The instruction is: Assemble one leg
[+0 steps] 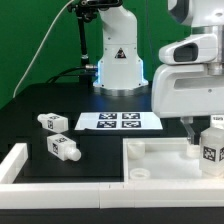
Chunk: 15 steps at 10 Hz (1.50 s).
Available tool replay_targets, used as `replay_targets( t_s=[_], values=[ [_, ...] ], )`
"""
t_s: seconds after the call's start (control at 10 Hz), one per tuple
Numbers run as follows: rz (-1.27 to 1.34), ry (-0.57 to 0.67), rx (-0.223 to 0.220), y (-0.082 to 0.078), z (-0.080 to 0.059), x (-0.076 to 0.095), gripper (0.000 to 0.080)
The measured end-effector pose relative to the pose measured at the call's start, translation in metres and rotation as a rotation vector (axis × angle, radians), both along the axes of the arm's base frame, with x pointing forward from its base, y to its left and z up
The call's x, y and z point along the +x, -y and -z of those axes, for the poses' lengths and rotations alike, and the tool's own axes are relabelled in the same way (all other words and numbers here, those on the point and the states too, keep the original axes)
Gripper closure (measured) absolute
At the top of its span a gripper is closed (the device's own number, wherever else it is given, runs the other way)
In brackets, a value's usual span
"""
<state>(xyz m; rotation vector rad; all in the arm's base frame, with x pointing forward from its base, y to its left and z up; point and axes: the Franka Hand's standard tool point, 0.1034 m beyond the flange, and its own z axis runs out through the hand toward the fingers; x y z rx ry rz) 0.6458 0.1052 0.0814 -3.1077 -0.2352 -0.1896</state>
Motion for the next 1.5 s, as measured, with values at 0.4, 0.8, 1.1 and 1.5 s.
replay_targets(
  t_s=[0.4, 0.8, 1.1, 1.5],
  values=[
    [-0.279, 0.015, -0.037, 0.0002, 0.0007, -0.0007, 0.0150],
    [-0.076, 0.007, -0.009, -0.0005, 0.0024, -0.0015, 0.0513],
    [0.168, -0.001, 0.021, -0.0011, 0.0034, -0.0019, 0.0512],
    [1.032, 0.008, 0.095, -0.0073, 0.0059, -0.0064, 0.0512]
  ],
)
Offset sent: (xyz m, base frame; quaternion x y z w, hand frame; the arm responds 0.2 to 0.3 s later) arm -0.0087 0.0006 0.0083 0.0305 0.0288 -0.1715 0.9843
